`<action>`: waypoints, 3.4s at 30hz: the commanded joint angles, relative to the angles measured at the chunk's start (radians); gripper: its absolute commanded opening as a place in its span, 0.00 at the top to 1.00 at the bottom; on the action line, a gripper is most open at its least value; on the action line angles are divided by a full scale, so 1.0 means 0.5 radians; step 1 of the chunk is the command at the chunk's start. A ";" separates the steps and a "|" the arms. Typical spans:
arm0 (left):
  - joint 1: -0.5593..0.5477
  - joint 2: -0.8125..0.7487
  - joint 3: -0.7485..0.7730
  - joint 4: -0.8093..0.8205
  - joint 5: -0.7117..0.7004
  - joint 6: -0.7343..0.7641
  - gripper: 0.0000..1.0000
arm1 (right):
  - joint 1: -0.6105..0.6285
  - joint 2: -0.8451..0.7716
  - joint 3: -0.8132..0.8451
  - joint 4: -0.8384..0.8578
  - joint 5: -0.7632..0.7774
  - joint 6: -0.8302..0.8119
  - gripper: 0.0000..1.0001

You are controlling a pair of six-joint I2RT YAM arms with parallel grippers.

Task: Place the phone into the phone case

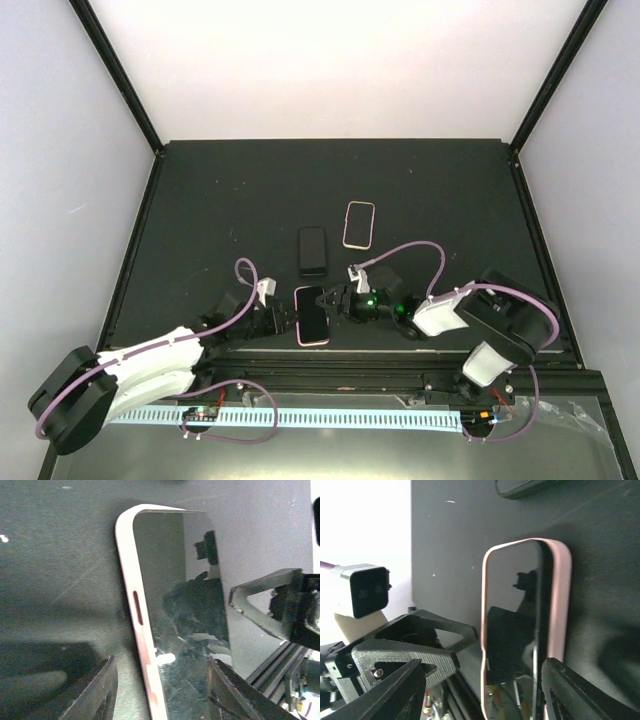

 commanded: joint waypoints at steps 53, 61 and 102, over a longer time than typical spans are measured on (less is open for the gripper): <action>0.286 -0.100 -0.199 0.169 0.233 0.092 0.52 | 0.116 0.268 0.295 0.129 -0.171 -0.015 0.69; 0.286 0.021 -0.152 0.227 0.266 0.092 0.54 | 0.116 0.314 0.277 0.302 -0.229 0.053 0.68; 0.333 -0.345 0.086 -0.188 0.426 0.016 0.34 | 0.105 -0.234 0.289 -0.398 0.077 -0.540 0.99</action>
